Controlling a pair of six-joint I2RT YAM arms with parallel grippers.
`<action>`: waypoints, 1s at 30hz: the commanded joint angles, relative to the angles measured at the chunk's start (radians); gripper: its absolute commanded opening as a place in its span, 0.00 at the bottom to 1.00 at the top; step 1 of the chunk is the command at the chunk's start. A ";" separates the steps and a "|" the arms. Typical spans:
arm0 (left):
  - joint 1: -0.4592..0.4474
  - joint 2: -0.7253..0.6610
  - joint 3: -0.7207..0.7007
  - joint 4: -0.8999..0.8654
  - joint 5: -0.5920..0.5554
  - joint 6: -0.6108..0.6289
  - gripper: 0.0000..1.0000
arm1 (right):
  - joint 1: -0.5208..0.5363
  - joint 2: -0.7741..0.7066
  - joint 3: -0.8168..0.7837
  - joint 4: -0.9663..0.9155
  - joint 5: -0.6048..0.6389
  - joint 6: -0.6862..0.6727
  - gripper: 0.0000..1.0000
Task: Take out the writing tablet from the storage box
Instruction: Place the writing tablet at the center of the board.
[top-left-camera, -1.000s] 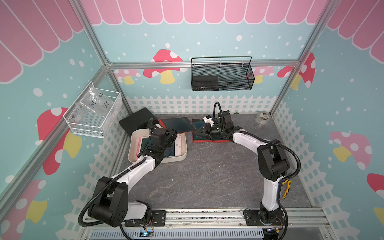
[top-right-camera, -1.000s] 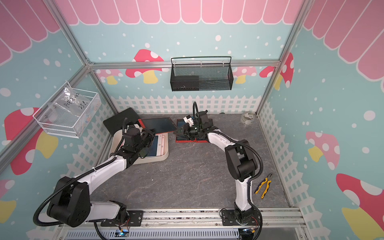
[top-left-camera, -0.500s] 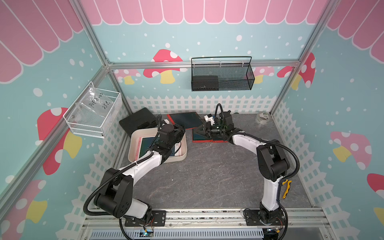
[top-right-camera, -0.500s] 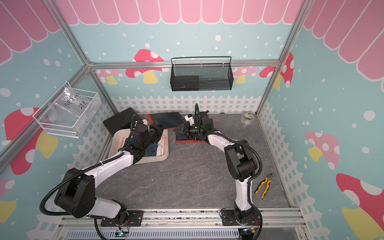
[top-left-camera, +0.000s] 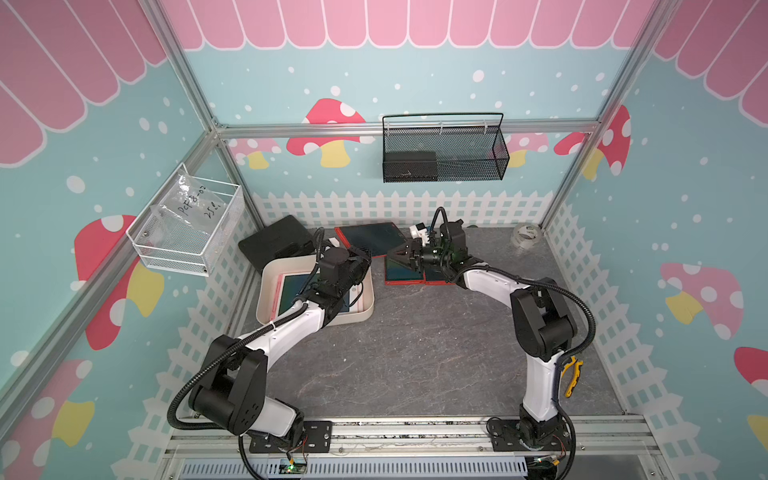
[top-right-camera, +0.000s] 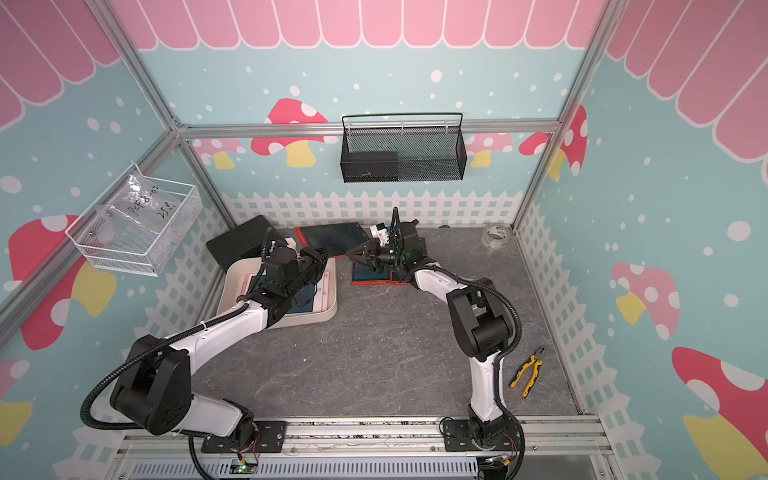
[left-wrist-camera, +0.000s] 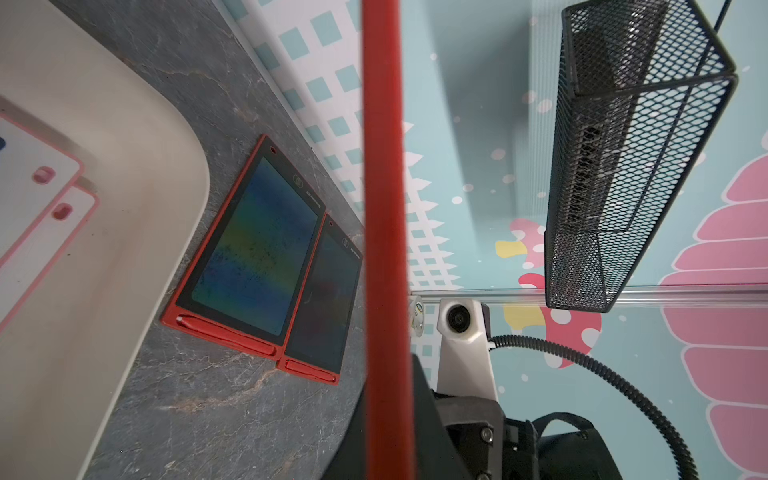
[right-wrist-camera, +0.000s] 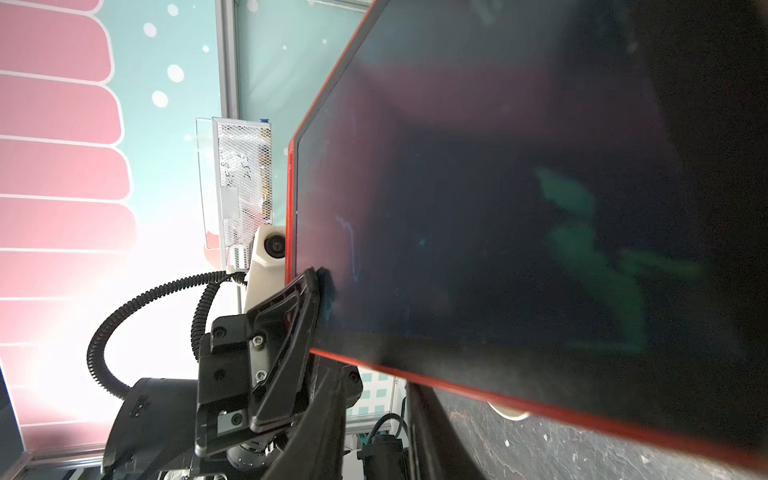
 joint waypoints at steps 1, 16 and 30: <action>-0.004 0.011 0.028 0.058 -0.010 -0.033 0.10 | -0.006 0.037 0.037 0.032 0.024 0.035 0.28; -0.031 0.024 0.019 0.075 0.001 -0.044 0.10 | -0.007 0.070 0.035 0.171 0.057 0.136 0.27; -0.048 0.070 0.026 0.096 0.017 -0.062 0.10 | -0.008 0.089 0.049 0.229 0.054 0.170 0.21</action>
